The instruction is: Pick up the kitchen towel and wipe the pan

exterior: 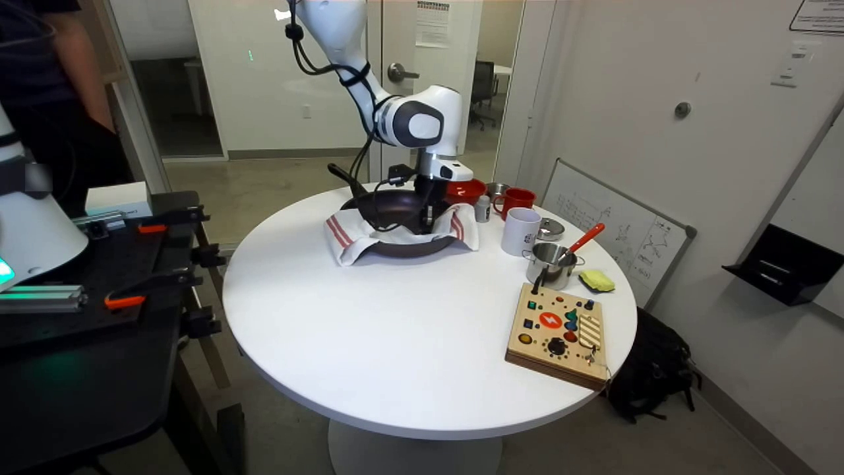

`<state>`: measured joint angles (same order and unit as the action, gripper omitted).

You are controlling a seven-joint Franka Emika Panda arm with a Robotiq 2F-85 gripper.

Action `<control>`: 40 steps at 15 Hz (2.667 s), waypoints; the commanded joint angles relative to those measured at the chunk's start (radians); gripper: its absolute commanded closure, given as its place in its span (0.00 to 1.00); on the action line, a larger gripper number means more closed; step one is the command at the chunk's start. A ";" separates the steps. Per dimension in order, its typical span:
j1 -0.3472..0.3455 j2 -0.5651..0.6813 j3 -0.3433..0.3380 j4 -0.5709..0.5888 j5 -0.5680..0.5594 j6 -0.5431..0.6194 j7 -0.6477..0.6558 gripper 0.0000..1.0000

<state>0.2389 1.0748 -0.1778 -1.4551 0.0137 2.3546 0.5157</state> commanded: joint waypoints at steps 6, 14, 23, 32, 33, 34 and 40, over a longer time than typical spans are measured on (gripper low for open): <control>-0.009 -0.168 0.023 -0.358 -0.066 0.176 -0.083 0.95; -0.055 -0.248 0.116 -0.500 -0.056 0.309 -0.279 0.96; -0.227 -0.226 0.318 -0.478 0.001 0.312 -0.559 0.95; -0.402 -0.142 0.544 -0.424 0.077 0.232 -0.889 0.95; -0.409 -0.128 0.556 -0.414 0.079 0.211 -0.913 0.96; -0.415 -0.114 0.568 -0.402 0.082 0.189 -0.936 0.96; -0.501 -0.020 0.688 -0.365 0.096 0.252 -1.164 0.96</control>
<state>-0.2124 0.9860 0.4406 -1.8597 0.0802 2.5906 -0.5291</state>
